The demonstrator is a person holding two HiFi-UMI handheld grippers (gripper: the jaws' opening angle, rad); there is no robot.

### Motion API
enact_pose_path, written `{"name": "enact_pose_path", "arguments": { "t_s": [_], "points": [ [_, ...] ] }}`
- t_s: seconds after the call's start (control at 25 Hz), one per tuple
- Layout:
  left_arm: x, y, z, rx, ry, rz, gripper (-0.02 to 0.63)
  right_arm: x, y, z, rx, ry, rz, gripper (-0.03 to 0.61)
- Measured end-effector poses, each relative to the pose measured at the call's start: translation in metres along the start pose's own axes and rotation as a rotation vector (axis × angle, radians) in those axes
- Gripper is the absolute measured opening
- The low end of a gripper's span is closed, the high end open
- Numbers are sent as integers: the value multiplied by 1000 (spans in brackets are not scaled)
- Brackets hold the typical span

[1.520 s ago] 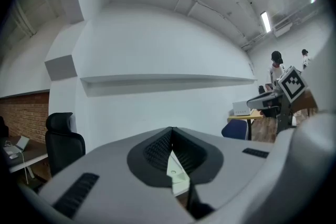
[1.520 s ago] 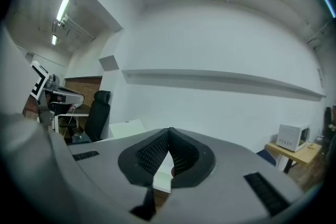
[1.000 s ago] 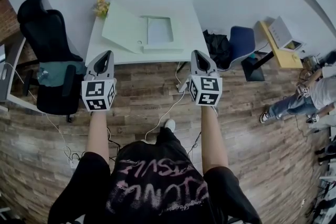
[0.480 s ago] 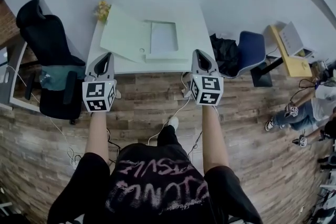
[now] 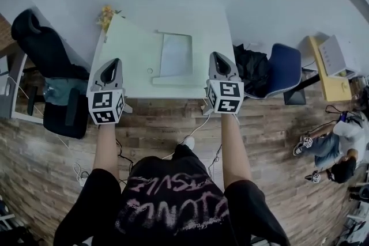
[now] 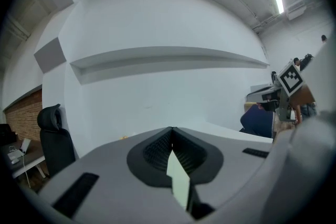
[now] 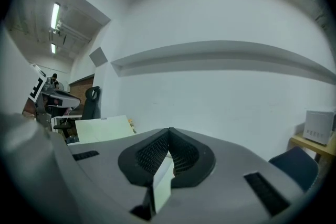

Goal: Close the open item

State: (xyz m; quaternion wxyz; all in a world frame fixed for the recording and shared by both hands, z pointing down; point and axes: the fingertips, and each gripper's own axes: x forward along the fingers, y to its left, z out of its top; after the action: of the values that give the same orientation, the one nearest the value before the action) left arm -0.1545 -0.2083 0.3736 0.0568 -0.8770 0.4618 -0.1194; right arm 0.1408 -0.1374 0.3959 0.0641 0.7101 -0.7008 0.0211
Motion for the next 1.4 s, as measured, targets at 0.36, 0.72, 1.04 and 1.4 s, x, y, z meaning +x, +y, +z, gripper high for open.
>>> {"name": "enact_pose_path", "arguments": {
  "t_s": [0.36, 0.72, 1.04, 1.4],
  "points": [
    [68, -8, 12, -8, 33, 66, 3, 70, -50, -3, 7, 19, 74, 9],
    [89, -5, 16, -18, 55, 143, 3, 107, -62, -4, 1, 30, 157, 9],
    [89, 9, 11, -15, 77, 164, 3, 118, -53, -10, 15, 45, 180, 10],
    [101, 31, 5, -10, 72, 128, 3, 136, -28, 0, 13, 32, 173, 9]
  ]
}}
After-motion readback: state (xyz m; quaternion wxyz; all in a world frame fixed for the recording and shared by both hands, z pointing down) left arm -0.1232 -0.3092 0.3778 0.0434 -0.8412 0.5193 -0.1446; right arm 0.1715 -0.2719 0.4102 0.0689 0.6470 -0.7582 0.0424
